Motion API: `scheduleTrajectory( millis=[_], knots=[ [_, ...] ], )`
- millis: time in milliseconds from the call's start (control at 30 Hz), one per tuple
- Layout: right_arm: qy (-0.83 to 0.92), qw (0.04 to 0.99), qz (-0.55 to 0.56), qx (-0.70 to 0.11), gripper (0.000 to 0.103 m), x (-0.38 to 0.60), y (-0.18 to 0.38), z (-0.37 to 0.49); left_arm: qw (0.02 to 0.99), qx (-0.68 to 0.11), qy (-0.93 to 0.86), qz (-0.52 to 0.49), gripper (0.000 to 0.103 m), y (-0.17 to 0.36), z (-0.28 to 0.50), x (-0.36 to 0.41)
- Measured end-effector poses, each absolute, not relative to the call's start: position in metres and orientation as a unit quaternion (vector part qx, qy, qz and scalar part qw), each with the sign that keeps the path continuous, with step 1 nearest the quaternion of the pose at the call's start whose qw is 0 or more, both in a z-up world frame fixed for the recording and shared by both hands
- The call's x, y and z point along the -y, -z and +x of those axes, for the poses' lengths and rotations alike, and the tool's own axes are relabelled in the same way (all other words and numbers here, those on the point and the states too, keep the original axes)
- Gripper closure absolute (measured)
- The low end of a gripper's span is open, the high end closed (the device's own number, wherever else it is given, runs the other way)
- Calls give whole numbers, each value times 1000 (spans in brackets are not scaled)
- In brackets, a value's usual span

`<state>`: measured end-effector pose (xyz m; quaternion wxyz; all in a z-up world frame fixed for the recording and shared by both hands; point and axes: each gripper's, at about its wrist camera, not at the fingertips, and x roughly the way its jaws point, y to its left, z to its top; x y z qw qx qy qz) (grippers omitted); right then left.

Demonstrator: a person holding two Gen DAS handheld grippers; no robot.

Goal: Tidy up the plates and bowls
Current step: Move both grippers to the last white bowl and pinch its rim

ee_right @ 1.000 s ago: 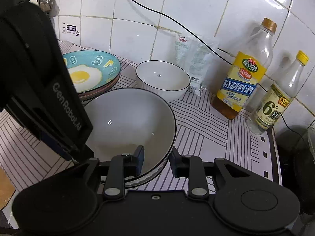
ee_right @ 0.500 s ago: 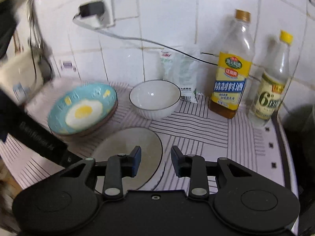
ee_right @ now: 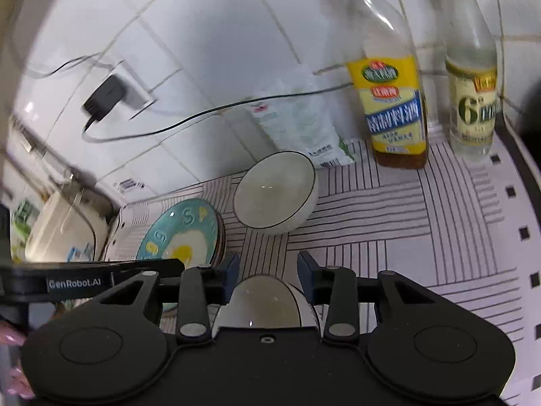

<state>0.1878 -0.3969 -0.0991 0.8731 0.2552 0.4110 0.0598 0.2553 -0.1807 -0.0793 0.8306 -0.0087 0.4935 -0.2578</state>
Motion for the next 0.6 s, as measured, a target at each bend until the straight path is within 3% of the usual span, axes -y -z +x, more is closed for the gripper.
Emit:
scheduleTrajectory(
  millis=[600],
  knots=[
    [27, 826, 317, -465, 59, 409, 150, 307, 809, -522, 266, 44, 55, 139, 353, 219]
  ],
)
